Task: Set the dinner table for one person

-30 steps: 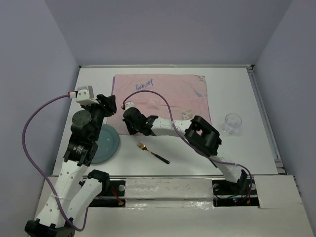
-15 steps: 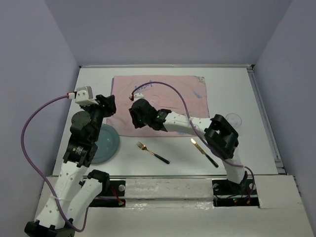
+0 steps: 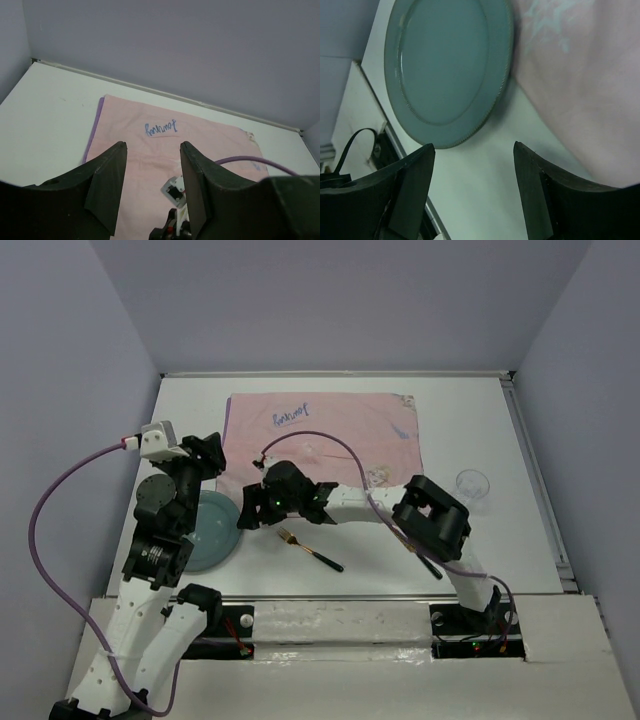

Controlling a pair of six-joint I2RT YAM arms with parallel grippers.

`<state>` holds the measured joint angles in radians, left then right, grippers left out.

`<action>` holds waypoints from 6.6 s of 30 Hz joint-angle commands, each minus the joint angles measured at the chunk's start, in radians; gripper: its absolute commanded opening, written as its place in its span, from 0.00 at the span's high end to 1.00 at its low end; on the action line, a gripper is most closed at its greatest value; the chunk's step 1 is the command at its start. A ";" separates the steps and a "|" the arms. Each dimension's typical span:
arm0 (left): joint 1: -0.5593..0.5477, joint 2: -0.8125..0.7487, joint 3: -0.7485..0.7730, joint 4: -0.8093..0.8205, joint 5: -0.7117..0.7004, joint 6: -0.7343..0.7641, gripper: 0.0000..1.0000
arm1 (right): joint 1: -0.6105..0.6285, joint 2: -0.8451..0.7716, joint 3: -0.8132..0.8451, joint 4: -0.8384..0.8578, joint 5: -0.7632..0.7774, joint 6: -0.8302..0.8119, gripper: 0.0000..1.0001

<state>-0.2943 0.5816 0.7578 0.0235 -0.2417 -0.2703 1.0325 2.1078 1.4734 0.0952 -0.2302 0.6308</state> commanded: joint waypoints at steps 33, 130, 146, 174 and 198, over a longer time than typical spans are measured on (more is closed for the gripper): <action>0.014 -0.057 0.049 0.015 -0.111 0.042 0.43 | -0.110 -0.097 -0.010 0.446 -0.130 0.179 1.00; -0.419 -0.170 -0.054 -0.022 0.058 0.097 0.25 | -0.908 -0.957 -0.548 -0.646 0.671 -0.172 0.46; -0.463 -0.189 -0.055 -0.048 0.038 0.100 0.24 | -0.908 -0.758 -0.541 -0.592 0.598 -0.181 0.61; -0.413 -0.161 -0.063 -0.046 0.015 0.109 0.23 | -0.755 -0.057 0.494 -0.581 0.417 -0.560 1.00; -0.371 -0.120 -0.066 -0.042 0.030 0.111 0.22 | -0.744 0.302 0.909 -0.764 0.420 -0.727 1.00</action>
<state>-0.6720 0.4503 0.6994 -0.0513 -0.2138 -0.1799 0.2890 2.4092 2.3478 -0.6830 0.1577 -0.0578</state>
